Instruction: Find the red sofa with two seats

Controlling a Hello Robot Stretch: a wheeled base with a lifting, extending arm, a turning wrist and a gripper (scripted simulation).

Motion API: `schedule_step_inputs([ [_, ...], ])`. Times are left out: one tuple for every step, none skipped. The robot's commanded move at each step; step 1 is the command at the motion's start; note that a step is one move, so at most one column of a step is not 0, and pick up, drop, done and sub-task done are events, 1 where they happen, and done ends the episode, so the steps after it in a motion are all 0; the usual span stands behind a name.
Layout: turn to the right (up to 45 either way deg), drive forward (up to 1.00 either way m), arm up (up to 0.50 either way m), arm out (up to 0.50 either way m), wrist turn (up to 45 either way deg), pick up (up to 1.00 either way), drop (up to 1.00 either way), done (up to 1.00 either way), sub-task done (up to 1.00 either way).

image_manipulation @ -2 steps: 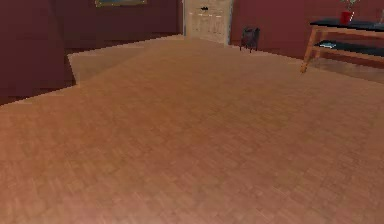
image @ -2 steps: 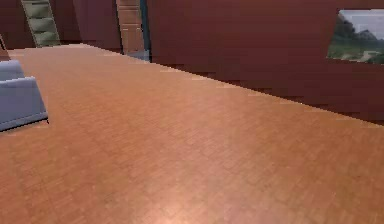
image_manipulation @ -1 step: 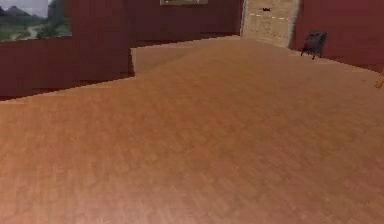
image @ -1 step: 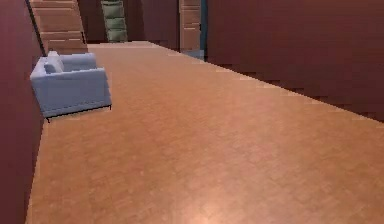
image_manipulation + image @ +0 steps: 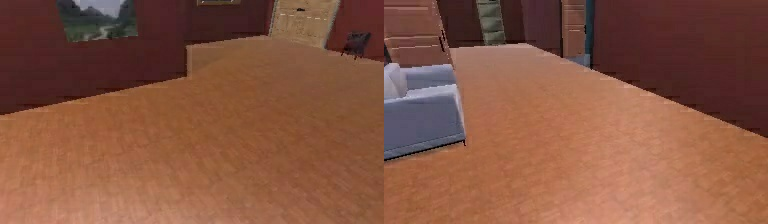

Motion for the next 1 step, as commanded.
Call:
schedule_step_inputs([
  [0.0,1.00,0.00,0.00,0.0,0.00,0.00,0.00,0.00],
])
